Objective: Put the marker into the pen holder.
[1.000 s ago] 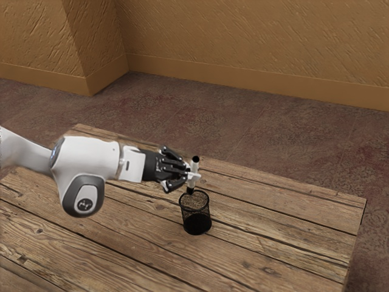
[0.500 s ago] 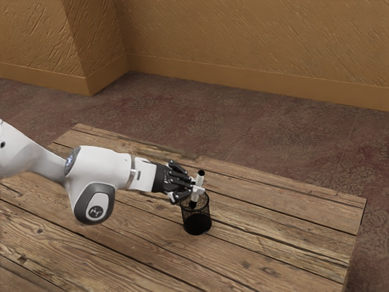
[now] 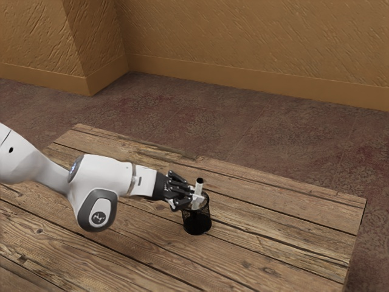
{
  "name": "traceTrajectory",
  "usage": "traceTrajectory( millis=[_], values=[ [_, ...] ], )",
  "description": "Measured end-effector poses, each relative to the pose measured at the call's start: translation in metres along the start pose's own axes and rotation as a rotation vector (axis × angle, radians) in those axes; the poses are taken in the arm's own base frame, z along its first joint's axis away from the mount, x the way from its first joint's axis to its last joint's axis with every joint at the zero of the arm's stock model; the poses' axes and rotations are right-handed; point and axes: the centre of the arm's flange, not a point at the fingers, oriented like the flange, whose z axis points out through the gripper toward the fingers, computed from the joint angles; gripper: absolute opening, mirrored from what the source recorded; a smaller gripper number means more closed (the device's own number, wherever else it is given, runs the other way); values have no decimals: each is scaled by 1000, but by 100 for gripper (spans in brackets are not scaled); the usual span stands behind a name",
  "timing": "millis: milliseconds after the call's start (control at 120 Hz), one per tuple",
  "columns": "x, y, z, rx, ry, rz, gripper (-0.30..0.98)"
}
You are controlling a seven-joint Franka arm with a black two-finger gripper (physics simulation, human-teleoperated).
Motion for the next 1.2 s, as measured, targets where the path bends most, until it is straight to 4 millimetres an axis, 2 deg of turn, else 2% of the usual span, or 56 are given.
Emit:
traceTrajectory(
  millis=[133,217,308,392,492,542,692,792,958,1067,1200],
  values=[
    [-1,-3,-3,3,-5,6,26],
    [4,-7,-10,13,5,34,40],
    [21,-8,-17,23,30,69,50],
    [55,-13,-28,59,47,140,56],
    [113,-19,-37,101,27,236,61],
    [134,-23,-37,114,-5,260,62],
    [207,-38,-41,153,-155,253,66],
    [230,-53,-45,158,-308,205,67],
    [244,-76,-63,132,-569,89,68],
    [260,-65,-69,116,-721,79,68],
    [277,-65,-81,91,-841,47,68]
  ],
)
